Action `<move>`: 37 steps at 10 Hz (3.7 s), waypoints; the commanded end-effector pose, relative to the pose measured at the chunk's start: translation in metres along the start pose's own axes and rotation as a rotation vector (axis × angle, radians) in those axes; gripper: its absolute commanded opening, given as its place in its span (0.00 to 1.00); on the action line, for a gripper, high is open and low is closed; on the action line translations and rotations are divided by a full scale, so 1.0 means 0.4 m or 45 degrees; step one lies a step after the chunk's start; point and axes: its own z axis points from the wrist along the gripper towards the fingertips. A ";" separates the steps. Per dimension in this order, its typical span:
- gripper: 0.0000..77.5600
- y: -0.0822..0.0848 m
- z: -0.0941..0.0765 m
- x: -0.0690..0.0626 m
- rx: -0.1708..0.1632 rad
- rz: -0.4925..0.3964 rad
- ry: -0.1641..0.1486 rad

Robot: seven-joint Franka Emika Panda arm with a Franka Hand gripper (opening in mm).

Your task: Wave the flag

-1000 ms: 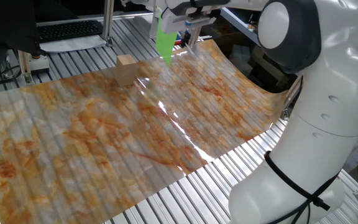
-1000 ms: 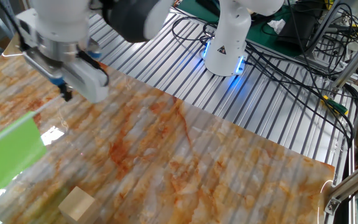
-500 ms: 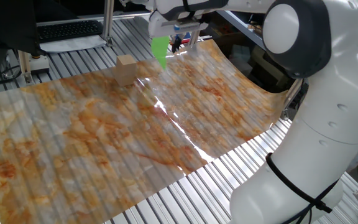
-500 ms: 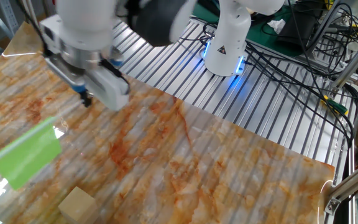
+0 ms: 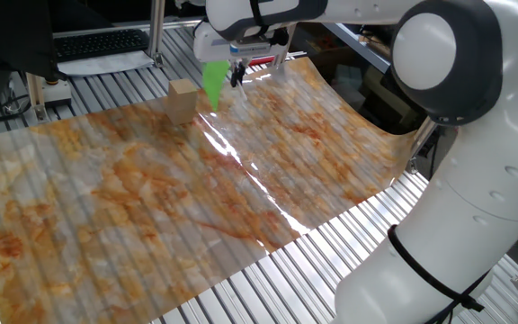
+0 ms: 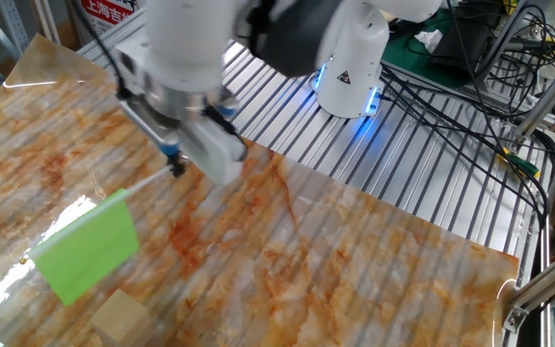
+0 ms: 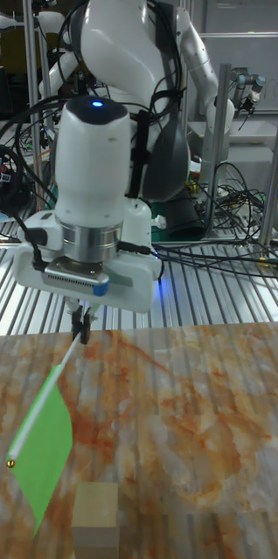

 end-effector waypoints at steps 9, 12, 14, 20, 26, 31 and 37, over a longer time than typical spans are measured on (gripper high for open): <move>0.01 0.548 -0.115 0.220 0.002 0.032 0.021; 0.01 0.589 -0.131 0.253 0.010 0.073 0.010; 0.01 0.467 -0.096 0.183 0.043 -0.059 -0.068; 0.01 0.031 -0.011 -0.004 0.029 -0.427 -0.118; 0.01 -0.035 -0.021 -0.041 0.038 -0.443 -0.173; 0.01 0.244 0.016 0.112 -0.092 -0.256 -0.119; 0.01 0.460 -0.045 0.271 -0.116 -0.111 -0.034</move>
